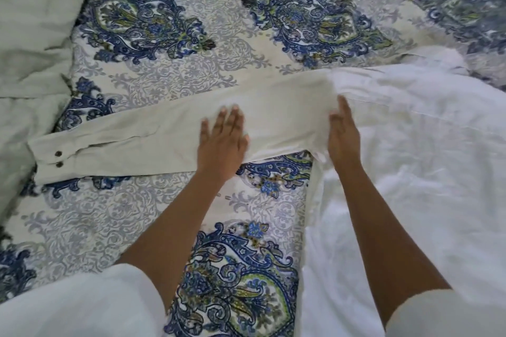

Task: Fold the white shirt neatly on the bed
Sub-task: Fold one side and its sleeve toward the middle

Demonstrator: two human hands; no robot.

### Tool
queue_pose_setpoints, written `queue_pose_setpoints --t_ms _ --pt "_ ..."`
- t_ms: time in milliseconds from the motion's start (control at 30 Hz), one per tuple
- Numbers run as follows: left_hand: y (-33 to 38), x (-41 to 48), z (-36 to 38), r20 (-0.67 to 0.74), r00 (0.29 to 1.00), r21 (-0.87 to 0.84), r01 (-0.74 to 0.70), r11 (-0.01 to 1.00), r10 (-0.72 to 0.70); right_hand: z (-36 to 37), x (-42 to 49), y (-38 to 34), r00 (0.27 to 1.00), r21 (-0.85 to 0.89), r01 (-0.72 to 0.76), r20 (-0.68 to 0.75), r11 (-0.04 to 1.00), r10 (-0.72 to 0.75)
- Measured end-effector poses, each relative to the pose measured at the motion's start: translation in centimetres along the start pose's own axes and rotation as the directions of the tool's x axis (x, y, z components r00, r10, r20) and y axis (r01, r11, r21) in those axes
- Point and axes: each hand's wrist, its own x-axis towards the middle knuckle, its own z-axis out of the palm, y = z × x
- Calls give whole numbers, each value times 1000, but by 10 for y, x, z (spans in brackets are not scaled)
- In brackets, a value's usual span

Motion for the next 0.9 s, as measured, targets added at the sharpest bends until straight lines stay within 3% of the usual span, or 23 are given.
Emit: queue_pose_setpoints --t_ms 67,200,233,267,333,367,467,533,633,800,900 --pt "11 -12 -11 -28 997 -64 73 995 -75 -23 -21 0 989 49 -67 -131 997 72" --pt "79 -43 -22 -235 969 -356 -160 920 78 -38 -82 19 961 -47 -196 -207 979 183" --pt "97 -46 -20 -210 977 -468 -116 876 17 -38 -94 25 960 -26 -220 -181 975 212" --pt "112 -43 -21 -83 993 -604 16 797 -82 -36 -104 28 961 -4 -236 -149 972 233" --pt "137 -34 -22 246 939 -747 341 570 -240 -39 -115 41 946 119 -290 -111 950 303" --pt "145 -30 -19 321 910 -776 412 477 -262 -42 -116 47 929 225 -328 -98 918 356" --pt "154 -25 -18 338 901 -805 427 413 -273 -57 -114 58 895 371 -382 -81 847 439" --pt "151 -23 -17 379 876 -857 454 245 -298 -65 -110 61 904 286 -370 -107 884 413" --pt "144 -24 -18 493 830 -861 508 -13 -262 -66 -102 56 964 -29 -247 -107 969 242" --pt "144 -27 -20 490 846 -869 491 -49 -212 -54 -84 53 994 -391 -102 -8 915 108" --pt "148 -19 -22 522 807 -842 540 -15 -275 -57 -72 53 991 -413 -126 -4 902 136"
